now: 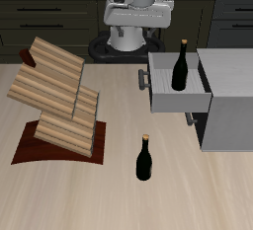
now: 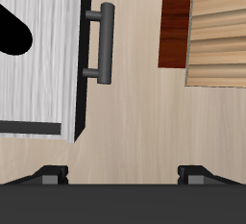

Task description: Place the wine bottle from the drawer onto the top layer of the wine rack and close the drawer

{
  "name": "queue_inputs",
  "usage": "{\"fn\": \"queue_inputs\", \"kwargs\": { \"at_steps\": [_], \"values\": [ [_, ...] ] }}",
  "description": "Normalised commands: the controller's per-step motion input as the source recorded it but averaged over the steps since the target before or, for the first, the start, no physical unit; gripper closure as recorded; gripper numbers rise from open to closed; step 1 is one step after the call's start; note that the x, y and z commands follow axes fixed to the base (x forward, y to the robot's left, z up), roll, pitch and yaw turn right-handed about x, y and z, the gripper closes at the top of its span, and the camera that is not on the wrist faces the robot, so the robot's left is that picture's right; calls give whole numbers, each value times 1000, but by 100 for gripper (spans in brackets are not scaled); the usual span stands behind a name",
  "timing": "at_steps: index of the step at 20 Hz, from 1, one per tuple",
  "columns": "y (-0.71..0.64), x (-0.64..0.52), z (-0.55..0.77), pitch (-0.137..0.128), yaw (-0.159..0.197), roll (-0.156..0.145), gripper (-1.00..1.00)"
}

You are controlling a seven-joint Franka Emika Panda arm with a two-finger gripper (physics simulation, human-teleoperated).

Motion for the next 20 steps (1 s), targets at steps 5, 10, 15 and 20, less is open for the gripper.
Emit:
{"fn": "queue_inputs", "kwargs": {
  "at_steps": [5,10,15,20],
  "values": [
    [-11,13,51,-39,-2,-27,-100],
    [37,17,47,-10,-9,9,-100],
    [193,-38,54,-29,-1,22,-100],
    [338,0,-4,-14,27,26,-100]
  ]
}}
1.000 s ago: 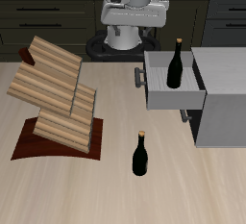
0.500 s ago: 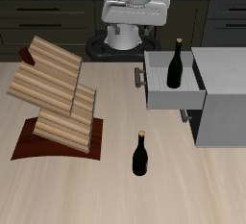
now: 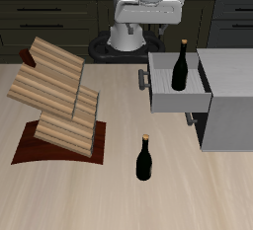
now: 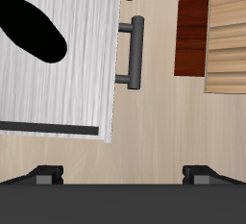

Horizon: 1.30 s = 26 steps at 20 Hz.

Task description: Place the wine bottle from the drawer onto the top layer of the wine rack and close the drawer

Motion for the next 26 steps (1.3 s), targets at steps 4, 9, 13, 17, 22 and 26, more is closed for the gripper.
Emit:
{"fn": "queue_inputs", "kwargs": {
  "at_steps": [4,9,13,17,22,26],
  "values": [
    [415,-44,42,-41,48,30,-100],
    [559,-16,36,-52,59,-15,-100],
    [516,-52,-18,-10,-4,-22,-100],
    [223,100,34,-8,-23,-4,-100],
    [181,19,123,-41,-46,-26,-100],
    [102,44,113,-68,-64,-30,-100]
  ]
}}
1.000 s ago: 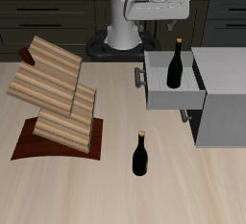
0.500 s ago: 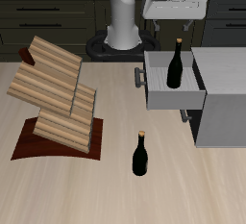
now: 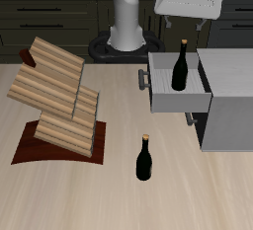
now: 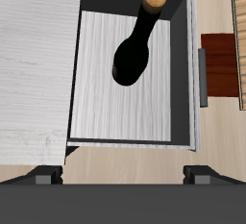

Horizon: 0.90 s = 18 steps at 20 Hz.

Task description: Place the wine bottle from the drawer onto the top layer of the wine rack and close the drawer

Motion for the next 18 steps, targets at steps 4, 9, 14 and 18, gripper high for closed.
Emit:
{"fn": "queue_inputs", "kwargs": {
  "at_steps": [4,9,14,18],
  "values": [
    [-87,69,89,-131,-70,-73,-100],
    [-170,97,-30,-83,-43,-38,-100],
    [-122,129,-240,-103,-6,19,-100],
    [9,12,-83,-149,-2,27,-100]
  ]
}}
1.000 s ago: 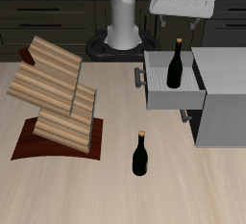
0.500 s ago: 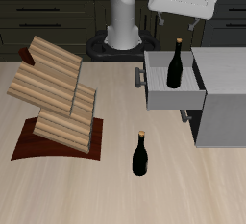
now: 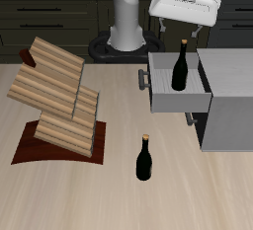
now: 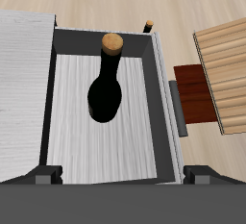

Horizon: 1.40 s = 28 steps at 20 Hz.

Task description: Place the wine bottle from the drawer onto the top layer of the wine rack and close the drawer

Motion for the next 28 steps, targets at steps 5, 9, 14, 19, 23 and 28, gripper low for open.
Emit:
{"fn": "queue_inputs", "kwargs": {
  "at_steps": [5,9,14,19,23,28],
  "values": [
    [-64,-14,-10,-127,-42,-33,-100],
    [-78,-8,-12,-111,4,-3,-100],
    [3,72,-43,-48,-9,-6,-100],
    [69,98,-43,-77,37,55,-100],
    [50,40,-36,-72,61,63,-100],
    [-67,107,23,-68,19,40,-100]
  ]
}}
